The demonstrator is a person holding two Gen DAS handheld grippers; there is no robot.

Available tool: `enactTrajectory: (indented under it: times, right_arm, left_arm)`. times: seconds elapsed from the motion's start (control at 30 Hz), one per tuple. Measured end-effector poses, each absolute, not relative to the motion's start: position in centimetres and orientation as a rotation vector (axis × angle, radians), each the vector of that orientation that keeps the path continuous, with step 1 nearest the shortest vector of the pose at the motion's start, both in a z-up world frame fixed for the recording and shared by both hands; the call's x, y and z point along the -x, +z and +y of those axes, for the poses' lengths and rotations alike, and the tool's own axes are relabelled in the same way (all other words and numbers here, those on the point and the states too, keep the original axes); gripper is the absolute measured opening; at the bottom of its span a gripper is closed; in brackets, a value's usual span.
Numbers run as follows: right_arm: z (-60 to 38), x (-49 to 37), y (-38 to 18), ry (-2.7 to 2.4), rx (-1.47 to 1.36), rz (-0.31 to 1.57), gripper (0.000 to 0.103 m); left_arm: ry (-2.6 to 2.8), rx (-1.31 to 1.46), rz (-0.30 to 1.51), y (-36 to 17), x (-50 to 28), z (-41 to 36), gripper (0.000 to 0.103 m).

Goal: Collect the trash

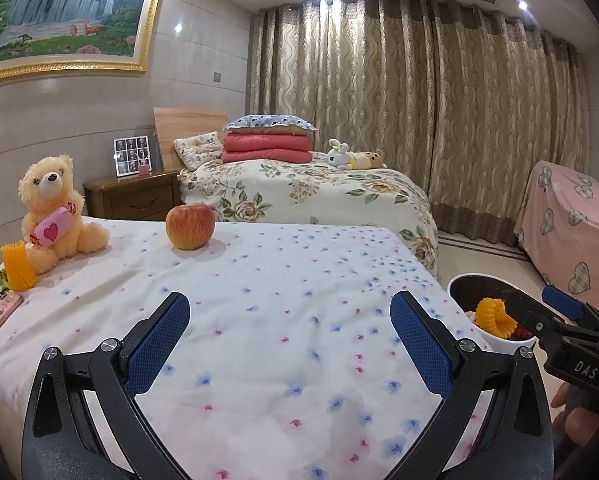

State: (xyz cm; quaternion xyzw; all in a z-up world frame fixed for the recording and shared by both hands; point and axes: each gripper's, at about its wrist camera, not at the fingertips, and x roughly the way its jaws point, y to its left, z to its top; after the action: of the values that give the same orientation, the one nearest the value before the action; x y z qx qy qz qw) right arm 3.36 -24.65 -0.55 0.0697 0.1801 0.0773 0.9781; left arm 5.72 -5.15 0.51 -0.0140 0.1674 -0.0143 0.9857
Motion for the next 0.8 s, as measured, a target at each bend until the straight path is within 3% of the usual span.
enactTrajectory:
  times: [0.8]
  right_arm:
    - [-24.18,-3.25,-0.57,0.155,-0.139,0.374,0.103]
  left_arm:
    - [-0.041,0.042,0.359,0.0,-6.2,-4.89,0.103]
